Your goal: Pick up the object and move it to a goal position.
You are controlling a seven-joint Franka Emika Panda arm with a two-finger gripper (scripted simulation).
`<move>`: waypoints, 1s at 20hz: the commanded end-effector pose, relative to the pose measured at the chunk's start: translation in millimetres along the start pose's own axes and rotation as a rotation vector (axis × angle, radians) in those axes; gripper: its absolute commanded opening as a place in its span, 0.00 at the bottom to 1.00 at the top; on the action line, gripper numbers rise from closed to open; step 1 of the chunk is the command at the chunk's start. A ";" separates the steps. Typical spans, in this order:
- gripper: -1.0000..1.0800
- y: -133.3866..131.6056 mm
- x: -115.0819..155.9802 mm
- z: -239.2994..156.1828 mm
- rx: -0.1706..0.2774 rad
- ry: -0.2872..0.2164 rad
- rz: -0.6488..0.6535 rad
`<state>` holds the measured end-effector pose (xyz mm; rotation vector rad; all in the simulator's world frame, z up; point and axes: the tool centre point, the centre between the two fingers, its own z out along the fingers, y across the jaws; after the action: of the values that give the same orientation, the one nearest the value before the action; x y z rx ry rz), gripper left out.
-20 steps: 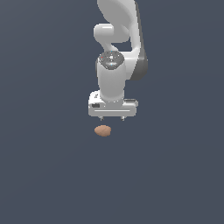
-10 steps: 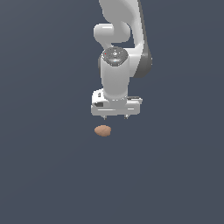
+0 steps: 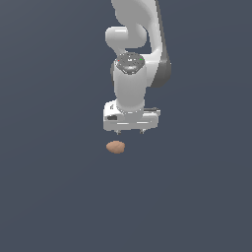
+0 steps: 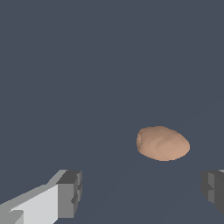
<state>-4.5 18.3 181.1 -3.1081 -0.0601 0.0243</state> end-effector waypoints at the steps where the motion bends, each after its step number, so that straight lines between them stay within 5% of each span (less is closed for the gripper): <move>1: 0.96 1.3 -0.1 1.4 -0.001 0.000 -0.021; 20: 0.96 25.0 -2.0 27.5 -0.021 -0.003 -0.418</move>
<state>-5.8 -3.6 155.4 -3.0576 -0.6463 0.0185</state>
